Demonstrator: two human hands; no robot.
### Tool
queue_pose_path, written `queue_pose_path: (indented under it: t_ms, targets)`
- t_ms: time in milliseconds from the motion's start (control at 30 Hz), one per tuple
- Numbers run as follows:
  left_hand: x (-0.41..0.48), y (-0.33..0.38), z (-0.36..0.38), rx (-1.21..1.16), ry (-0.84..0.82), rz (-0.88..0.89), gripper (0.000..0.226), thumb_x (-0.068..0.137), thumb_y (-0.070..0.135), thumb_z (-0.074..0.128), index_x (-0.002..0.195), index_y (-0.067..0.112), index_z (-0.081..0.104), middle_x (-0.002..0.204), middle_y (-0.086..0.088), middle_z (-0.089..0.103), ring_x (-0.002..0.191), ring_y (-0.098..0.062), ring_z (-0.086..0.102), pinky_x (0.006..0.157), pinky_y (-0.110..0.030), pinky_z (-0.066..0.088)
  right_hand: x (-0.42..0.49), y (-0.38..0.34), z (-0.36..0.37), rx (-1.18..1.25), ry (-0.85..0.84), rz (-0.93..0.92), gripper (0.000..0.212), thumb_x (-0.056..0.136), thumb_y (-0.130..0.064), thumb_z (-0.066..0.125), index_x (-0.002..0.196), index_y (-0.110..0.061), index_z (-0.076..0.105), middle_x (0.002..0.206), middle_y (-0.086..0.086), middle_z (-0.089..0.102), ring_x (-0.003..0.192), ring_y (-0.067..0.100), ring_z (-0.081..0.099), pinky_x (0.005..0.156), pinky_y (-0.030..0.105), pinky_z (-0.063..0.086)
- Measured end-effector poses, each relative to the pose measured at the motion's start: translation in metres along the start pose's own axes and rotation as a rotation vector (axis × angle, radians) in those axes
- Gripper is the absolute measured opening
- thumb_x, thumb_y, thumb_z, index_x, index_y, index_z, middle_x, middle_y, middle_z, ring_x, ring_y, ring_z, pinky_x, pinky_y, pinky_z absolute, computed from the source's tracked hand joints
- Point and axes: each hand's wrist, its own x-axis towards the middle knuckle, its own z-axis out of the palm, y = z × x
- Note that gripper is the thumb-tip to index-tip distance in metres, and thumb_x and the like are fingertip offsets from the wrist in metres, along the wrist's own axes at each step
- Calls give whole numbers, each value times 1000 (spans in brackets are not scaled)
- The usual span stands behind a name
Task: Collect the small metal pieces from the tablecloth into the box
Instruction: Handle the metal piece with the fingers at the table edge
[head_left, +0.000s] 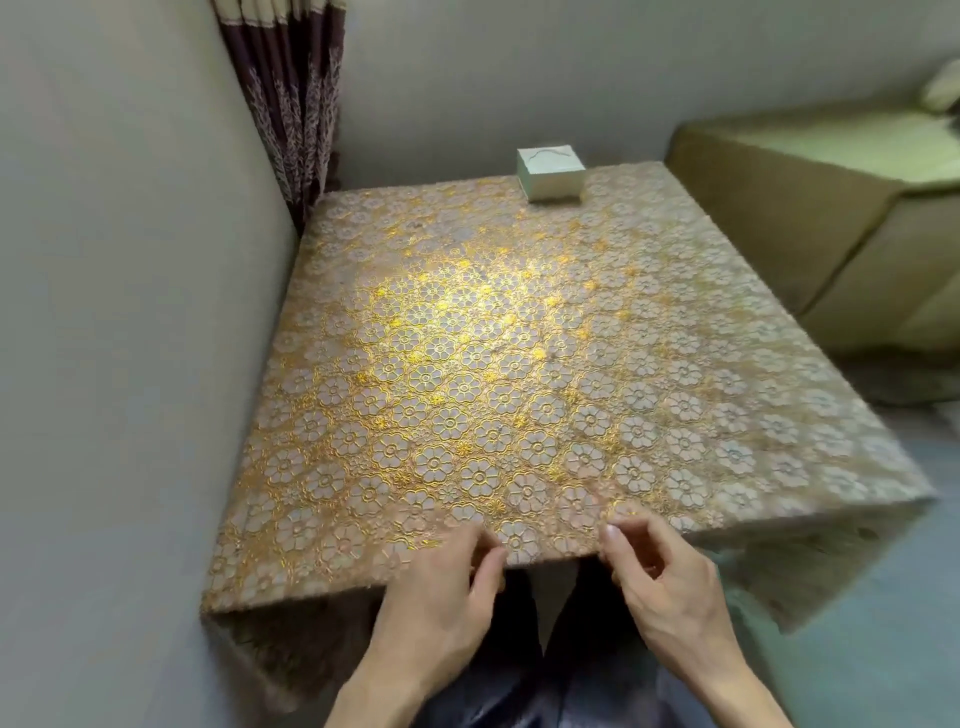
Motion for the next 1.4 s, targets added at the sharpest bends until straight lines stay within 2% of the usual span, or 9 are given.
queue_pose_path:
  t_ms: [133, 333, 467, 567, 733, 867, 967, 1167, 1400]
  targets:
    - [-1, 22, 26, 16, -185, 147, 13, 97, 52, 48, 96, 41, 55, 81, 21, 66, 78, -3, 62, 78, -35, 55, -42, 15, -42, -23, 140, 121, 14, 90, -30, 71, 88, -42, 65, 71, -17, 71, 71, 4, 66, 68, 14, 47]
    - [-6, 50, 43, -55, -328, 301, 12, 96, 47, 54, 87, 40, 55, 79, 28, 62, 63, -3, 55, 71, -26, 49, -105, 33, -84, -109, 355, 260, 25, 85, -24, 76, 86, -46, 64, 64, -19, 69, 73, 0, 64, 68, 7, 43]
    - [-11, 71, 58, -36, -440, 425, 5, 94, 55, 50, 92, 50, 51, 81, 29, 63, 67, -1, 56, 68, -22, 45, -129, 46, -95, -142, 479, 297, 17, 85, -23, 76, 78, -35, 66, 64, -18, 68, 69, 3, 64, 67, 9, 43]
    - [-9, 88, 69, -6, -500, 485, 16, 94, 57, 48, 91, 43, 53, 78, 25, 63, 65, -1, 55, 68, -26, 47, -135, 52, -100, -157, 553, 321, 15, 86, -23, 75, 76, -31, 67, 65, -17, 68, 68, 2, 64, 66, 7, 43]
    - [-4, 116, 90, 7, -557, 503, 18, 98, 51, 53, 91, 35, 57, 68, 21, 60, 59, -1, 51, 61, -28, 44, -132, 64, -120, -178, 632, 389, 11, 87, -29, 73, 78, -29, 66, 66, -15, 69, 70, 16, 68, 70, 33, 48]
    - [6, 134, 99, 26, -544, 475, 18, 99, 47, 52, 91, 33, 58, 63, 26, 58, 57, -3, 51, 59, -28, 41, -119, 76, -134, -121, 618, 403, 10, 88, -31, 70, 80, -31, 65, 67, -13, 70, 71, 16, 69, 72, 39, 52]
    - [22, 139, 105, 45, -507, 418, 19, 98, 50, 49, 90, 35, 57, 67, 17, 63, 57, -6, 54, 60, -30, 46, -105, 92, -139, -72, 568, 435, 9, 88, -33, 69, 80, -33, 65, 70, -18, 69, 67, 9, 65, 71, 39, 52]
    - [76, 154, 132, 46, -456, 267, 42, 88, 71, 36, 87, 34, 53, 67, 2, 65, 59, -15, 57, 59, -38, 51, -50, 128, -153, -34, 373, 548, 14, 88, -29, 70, 77, -35, 63, 76, -24, 65, 76, 0, 61, 67, 10, 44]
    - [134, 217, 147, 113, -511, 86, 43, 93, 65, 39, 80, 26, 53, 66, -3, 66, 60, -20, 58, 62, -41, 51, 15, 131, -205, -67, 201, 652, 15, 90, -36, 67, 77, -39, 61, 78, -23, 65, 81, -3, 59, 62, 13, 41]
